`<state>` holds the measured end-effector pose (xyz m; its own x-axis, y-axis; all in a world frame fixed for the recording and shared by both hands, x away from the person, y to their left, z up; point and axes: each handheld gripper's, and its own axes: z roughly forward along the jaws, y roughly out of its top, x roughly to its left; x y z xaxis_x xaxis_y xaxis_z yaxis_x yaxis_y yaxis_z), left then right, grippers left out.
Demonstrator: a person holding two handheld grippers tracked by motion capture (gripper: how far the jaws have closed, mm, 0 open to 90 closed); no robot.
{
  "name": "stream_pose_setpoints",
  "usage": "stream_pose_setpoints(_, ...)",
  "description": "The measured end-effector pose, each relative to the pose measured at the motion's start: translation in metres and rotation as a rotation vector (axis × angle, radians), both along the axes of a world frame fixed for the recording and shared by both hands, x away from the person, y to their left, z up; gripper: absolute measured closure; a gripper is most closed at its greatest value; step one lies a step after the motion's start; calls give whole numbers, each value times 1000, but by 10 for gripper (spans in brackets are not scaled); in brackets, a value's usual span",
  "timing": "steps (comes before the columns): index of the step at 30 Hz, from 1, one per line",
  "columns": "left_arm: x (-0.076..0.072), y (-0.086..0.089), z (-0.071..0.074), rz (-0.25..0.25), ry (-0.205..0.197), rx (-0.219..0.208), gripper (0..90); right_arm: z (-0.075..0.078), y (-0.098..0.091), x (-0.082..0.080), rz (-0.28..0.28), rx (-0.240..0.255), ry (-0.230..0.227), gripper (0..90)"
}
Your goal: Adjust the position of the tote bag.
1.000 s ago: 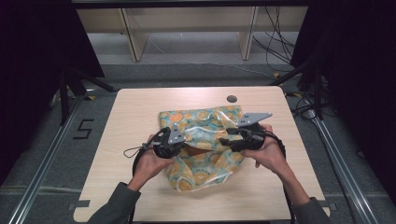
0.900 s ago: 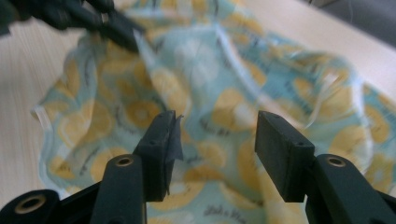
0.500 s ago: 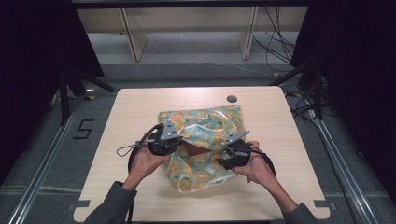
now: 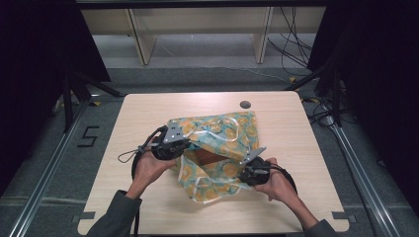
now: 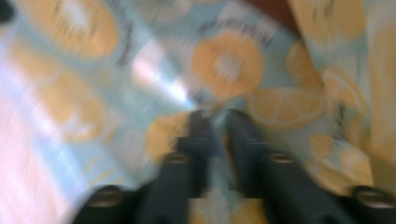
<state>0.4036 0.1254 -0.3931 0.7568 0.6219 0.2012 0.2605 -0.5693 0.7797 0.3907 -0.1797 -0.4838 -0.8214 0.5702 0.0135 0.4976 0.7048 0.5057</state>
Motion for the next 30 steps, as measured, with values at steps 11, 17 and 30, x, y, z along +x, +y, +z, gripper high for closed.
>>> stream_pose_setpoints(11,-16,-1,23,-25,-39,-45,897,-3,-16,-28,84,-13,76,900)
stream_pose_setpoints(17,-14,-6,32,-43,-43,-52,896,15,-27,-58,112,51,92,900)
stream_pose_setpoints(30,35,-18,24,8,18,-61,895,81,-13,-16,-41,193,-308,587)
